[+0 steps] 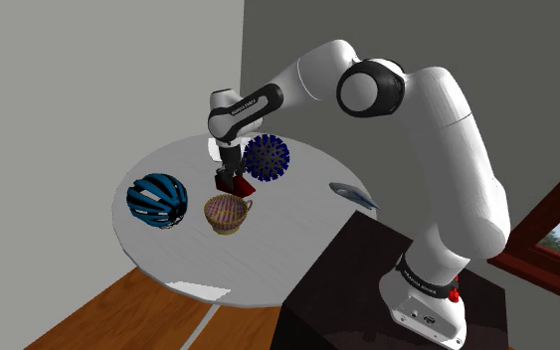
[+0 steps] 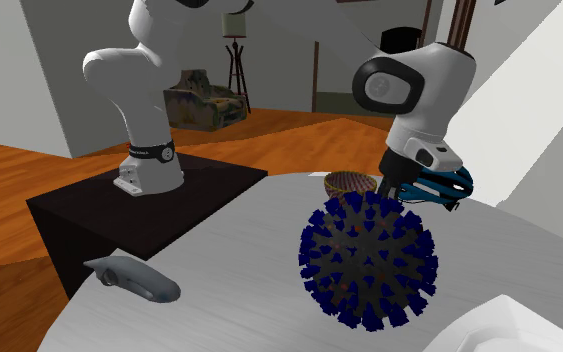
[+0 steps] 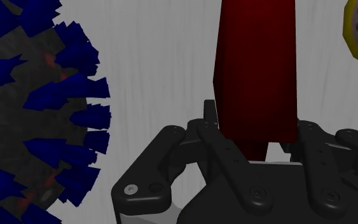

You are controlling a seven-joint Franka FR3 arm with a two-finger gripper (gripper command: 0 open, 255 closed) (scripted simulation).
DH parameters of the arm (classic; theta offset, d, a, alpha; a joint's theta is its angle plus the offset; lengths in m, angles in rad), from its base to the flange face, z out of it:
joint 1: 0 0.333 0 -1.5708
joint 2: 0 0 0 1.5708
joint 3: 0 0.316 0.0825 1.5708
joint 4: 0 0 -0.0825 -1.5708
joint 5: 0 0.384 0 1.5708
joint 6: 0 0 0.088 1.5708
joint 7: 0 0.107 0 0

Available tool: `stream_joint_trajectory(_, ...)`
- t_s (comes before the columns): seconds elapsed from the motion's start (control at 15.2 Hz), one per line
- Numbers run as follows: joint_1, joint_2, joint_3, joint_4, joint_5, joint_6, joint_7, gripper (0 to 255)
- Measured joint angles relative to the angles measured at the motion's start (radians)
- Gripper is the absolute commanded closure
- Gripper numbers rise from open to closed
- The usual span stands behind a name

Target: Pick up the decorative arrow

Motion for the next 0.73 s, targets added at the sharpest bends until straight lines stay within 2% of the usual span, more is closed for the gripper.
stream_joint_trajectory(0.33,0.0,-0.001,0.0,-0.001,0.0,0.001,0.0,255)
stream_joint_trajectory(0.73,-0.002,-0.042,0.0,-0.004,0.001,-0.038,-0.002,255)
